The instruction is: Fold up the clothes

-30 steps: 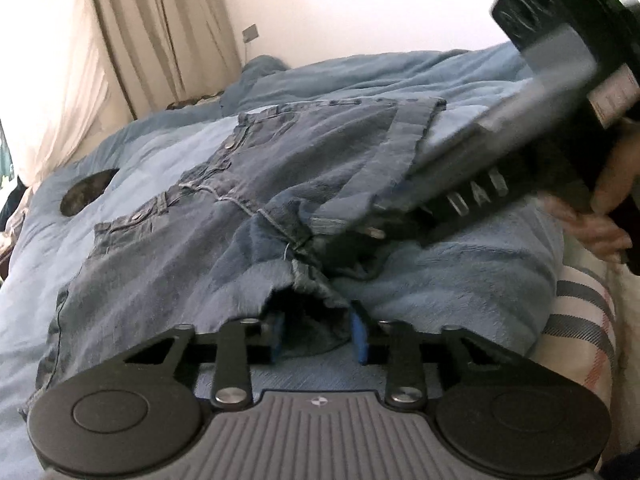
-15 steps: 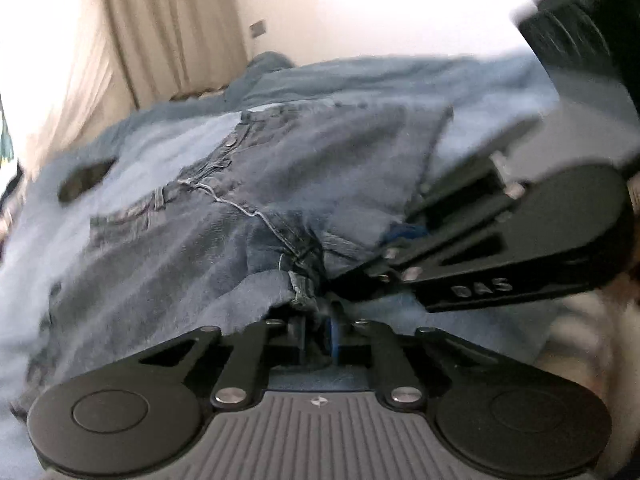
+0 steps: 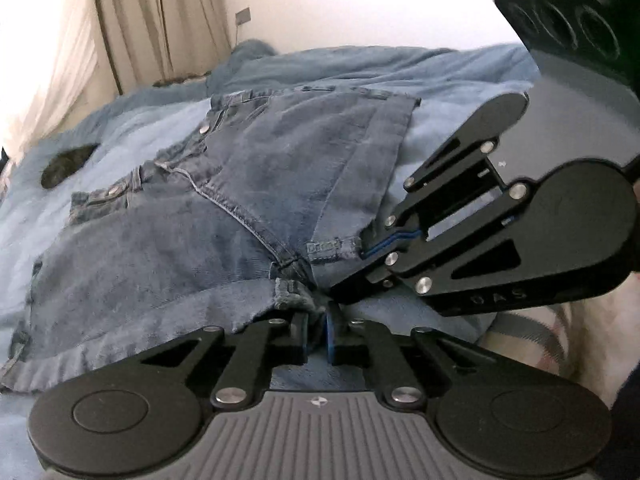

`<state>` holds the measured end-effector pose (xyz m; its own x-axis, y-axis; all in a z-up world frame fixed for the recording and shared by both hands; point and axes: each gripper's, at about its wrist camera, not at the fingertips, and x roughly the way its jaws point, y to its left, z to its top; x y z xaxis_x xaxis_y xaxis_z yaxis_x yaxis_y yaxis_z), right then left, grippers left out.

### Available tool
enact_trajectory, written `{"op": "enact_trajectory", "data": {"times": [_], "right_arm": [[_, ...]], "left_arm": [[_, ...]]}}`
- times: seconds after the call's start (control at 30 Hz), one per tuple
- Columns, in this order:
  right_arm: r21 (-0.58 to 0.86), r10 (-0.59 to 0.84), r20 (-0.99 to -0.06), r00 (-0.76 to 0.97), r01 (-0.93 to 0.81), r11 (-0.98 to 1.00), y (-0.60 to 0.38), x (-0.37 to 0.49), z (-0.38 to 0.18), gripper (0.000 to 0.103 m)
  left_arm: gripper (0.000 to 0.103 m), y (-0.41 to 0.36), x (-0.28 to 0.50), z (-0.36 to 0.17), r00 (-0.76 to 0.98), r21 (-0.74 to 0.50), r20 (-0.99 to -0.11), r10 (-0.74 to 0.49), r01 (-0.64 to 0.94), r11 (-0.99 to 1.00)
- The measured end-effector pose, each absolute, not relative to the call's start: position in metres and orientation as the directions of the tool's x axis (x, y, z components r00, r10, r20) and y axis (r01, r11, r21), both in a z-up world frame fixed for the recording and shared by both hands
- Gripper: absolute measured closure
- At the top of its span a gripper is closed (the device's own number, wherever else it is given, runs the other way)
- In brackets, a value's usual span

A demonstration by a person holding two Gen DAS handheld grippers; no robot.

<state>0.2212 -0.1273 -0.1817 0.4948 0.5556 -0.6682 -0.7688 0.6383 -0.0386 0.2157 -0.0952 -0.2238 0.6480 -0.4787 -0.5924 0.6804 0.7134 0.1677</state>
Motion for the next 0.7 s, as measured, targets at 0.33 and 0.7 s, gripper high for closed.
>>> {"op": "enact_trajectory", "data": {"times": [0.33,0.7], "right_arm": [[0.039,0.544,-0.637,0.546,-0.682,0.730,-0.141,0.207,-0.183,0.100],[0.102,0.568,-0.598,0.566,-0.648,0.754,-0.152,0.183,-0.159,0.094]], "left_arm": [[0.094,-0.086,0.206,-0.216,0.642,0.138,-0.587,-0.493,0.679,0.721],[0.087,-0.059,0.189,-0.192,0.632,0.059,-0.550,-0.546,0.682,0.729]]}}
